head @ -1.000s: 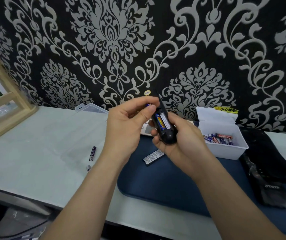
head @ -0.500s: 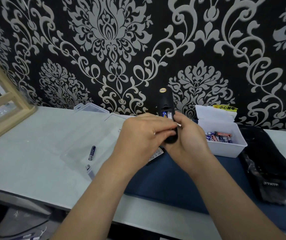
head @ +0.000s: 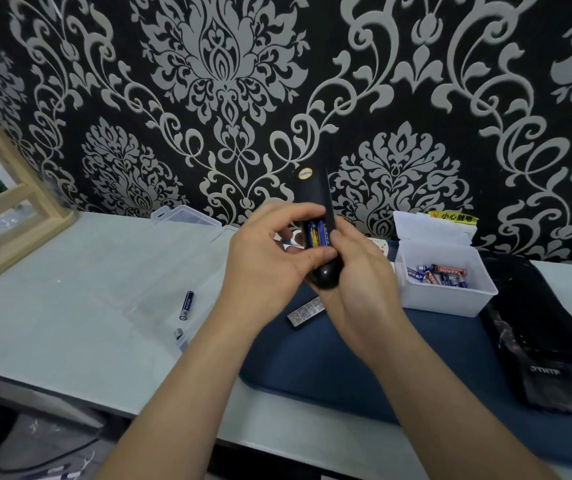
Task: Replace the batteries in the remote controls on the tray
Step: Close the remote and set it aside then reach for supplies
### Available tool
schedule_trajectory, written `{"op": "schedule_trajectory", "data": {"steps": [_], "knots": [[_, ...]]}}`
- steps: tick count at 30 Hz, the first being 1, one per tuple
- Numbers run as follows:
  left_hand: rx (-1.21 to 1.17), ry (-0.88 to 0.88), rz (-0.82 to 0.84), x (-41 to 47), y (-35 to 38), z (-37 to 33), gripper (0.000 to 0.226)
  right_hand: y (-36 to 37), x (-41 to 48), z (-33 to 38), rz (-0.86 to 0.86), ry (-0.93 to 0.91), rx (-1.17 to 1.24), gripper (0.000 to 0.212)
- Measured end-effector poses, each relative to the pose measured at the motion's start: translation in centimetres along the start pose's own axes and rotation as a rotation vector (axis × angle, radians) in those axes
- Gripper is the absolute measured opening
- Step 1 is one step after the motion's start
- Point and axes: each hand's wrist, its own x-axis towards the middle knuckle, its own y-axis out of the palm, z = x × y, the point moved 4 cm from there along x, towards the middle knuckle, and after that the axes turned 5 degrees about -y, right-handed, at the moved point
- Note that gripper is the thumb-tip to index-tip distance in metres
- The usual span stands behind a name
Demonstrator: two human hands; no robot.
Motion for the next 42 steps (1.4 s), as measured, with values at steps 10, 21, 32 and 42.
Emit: {"op": "schedule_trajectory", "data": {"steps": [10,21,32,42], "knots": [[-0.623,-0.462,0.099,-0.2,0.3,2.0,0.071,1.3,-0.4,-0.5,0.162,-0.167,-0.324,0.034],[-0.585,-0.521,0.195,-0.1,0.4,2.0,0.013,0.6,-0.8,2.0,0.464,-0.003,-0.54,0.036],[0.857,-0.115,0.515,-1.2,2.6,5.3,0.026,-3.3,0.1,5.0,0.113,-0.097,-0.531,0.041],[0.531,-0.188,0.313,-0.6,2.1,4.8,0.018,-4.4,-0.2,3.6,-0.062,0.019,-0.488,0.021]]}}
